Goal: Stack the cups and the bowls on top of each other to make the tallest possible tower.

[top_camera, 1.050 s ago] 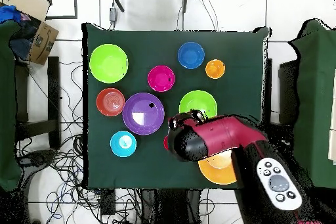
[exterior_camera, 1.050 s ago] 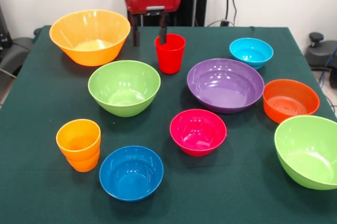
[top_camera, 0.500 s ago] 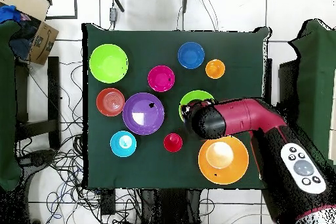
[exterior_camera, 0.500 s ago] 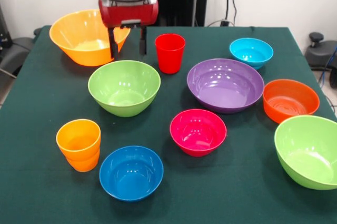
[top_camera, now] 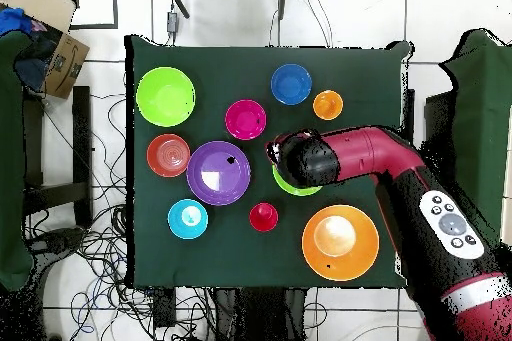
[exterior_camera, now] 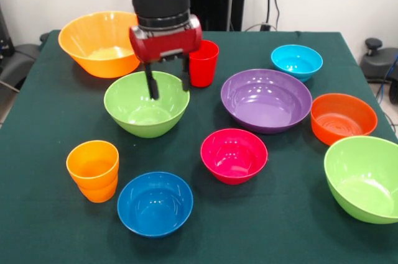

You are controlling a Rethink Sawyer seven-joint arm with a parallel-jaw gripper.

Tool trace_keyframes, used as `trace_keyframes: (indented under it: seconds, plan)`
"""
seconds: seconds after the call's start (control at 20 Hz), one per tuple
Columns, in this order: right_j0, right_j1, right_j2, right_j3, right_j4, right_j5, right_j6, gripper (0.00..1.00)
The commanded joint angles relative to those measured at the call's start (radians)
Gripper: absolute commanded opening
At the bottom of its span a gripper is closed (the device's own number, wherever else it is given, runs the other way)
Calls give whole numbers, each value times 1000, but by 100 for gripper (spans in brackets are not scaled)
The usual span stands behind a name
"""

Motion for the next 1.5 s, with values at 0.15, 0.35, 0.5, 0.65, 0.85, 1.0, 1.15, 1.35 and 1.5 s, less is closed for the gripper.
trace_keyframes:
  seconds: [0.15, 0.35, 0.5, 0.65, 0.85, 1.0, 1.15, 1.35, 1.5]
  plan:
    - [38, 54, 31, -104, -143, 51, -330, 100]
    - [43, 53, 9, -144, -164, 63, -315, 100]
    - [63, 62, -2, -186, -173, 80, -289, 100]
    - [62, 60, -6, -216, -170, 106, -290, 100]
    - [68, 67, 4, -232, -170, 98, -293, 100]
    - [72, 96, 14, -285, -177, 121, -349, 100]
    - [70, 113, 14, -326, -186, 172, -430, 100]
    - [37, 132, 3, -341, -199, 175, -474, 100]
    - [20, 134, -18, -328, -214, 160, -468, 100]
